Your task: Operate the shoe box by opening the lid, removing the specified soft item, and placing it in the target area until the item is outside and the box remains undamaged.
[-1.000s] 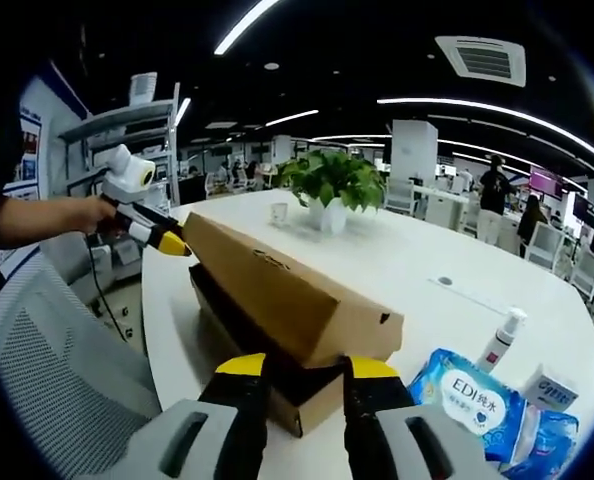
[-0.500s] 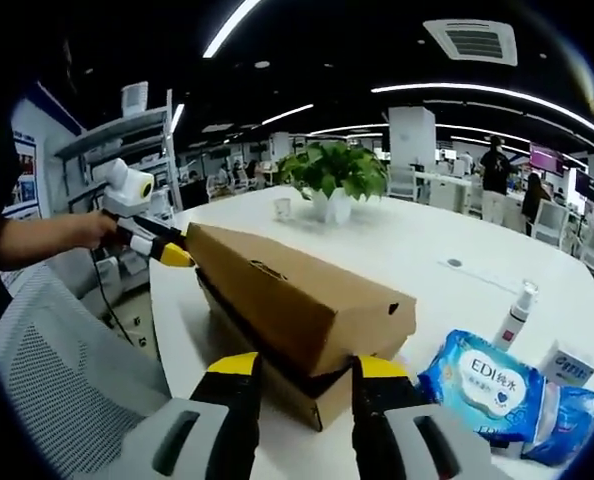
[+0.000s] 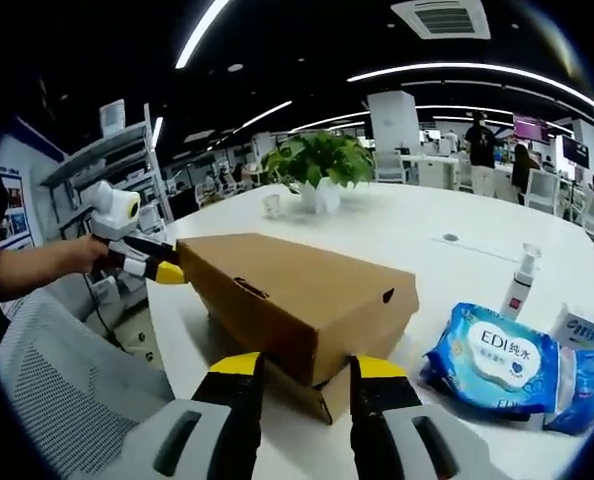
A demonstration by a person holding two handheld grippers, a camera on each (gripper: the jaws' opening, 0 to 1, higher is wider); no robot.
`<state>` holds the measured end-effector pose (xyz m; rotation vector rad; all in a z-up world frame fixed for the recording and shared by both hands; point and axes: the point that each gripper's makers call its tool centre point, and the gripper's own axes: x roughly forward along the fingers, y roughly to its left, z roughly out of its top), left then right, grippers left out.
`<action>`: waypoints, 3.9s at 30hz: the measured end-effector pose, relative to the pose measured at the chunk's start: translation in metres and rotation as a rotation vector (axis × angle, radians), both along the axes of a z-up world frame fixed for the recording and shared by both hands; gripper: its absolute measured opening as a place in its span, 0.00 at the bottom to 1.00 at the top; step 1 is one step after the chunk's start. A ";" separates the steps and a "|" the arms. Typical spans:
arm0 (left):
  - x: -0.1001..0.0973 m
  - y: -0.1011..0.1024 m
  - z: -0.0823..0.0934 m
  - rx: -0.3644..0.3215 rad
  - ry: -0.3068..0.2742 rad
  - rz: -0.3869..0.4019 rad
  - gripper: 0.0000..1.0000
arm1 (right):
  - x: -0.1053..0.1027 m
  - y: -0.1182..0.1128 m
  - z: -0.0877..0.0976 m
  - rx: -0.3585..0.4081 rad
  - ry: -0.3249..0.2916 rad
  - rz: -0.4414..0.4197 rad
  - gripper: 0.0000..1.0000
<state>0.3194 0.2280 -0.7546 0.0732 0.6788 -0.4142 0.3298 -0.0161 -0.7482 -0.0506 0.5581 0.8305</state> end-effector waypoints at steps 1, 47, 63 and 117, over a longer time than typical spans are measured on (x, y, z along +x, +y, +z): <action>0.000 0.000 -0.001 0.004 0.002 -0.001 0.40 | 0.000 0.000 -0.001 -0.006 -0.002 0.003 0.31; -0.007 -0.002 -0.019 0.021 0.072 -0.022 0.41 | -0.002 -0.004 -0.011 -0.108 -0.023 0.050 0.35; -0.010 0.001 -0.014 0.023 0.064 -0.009 0.40 | -0.001 -0.002 -0.011 -0.112 -0.037 0.064 0.35; 0.047 -0.014 -0.023 0.042 0.074 -0.045 0.41 | 0.046 -0.011 -0.030 -0.150 -0.011 0.003 0.29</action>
